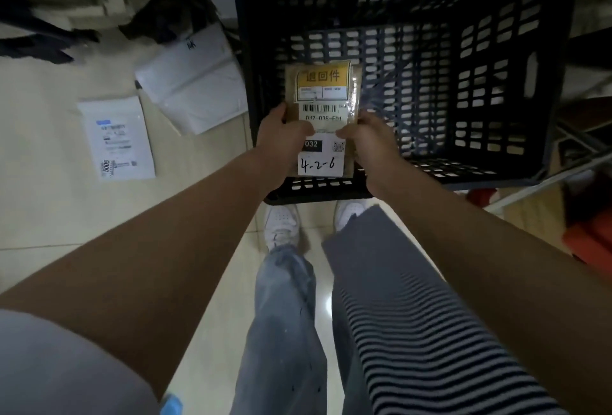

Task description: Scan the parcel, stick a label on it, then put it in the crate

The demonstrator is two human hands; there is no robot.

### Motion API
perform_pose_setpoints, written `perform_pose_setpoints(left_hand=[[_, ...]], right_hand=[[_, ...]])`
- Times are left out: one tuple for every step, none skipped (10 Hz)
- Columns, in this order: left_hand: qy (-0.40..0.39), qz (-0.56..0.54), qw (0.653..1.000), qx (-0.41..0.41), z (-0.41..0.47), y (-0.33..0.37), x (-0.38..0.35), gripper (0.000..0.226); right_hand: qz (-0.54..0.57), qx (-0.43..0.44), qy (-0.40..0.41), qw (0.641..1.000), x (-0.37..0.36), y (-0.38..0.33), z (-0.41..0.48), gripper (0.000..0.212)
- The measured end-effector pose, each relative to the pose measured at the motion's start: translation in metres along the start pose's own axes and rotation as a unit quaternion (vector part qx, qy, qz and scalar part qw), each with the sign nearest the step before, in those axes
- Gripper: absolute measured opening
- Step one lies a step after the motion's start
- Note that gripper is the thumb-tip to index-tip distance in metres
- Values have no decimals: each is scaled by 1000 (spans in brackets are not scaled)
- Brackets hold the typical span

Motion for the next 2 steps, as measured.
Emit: perform_pose_setpoints(left_hand=[[-15,5,1000,-14,1,3,-8,48],[11,16,1000,-21,-1,6,-4,56]], right_hand=[[-15,29,-16,999,-3,-2,7,42],[-44,41,-4,998,-1,-4,15,51]])
Point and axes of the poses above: each hand's wrist, its own z-axis towards the middle knuckle, its own x-axis out of the back of the hand, y = z × x, the point moved 6 cm from there along z, towards the middle knuckle, and after that the axes turned 14 degrees about y, right-handed, at the moved point
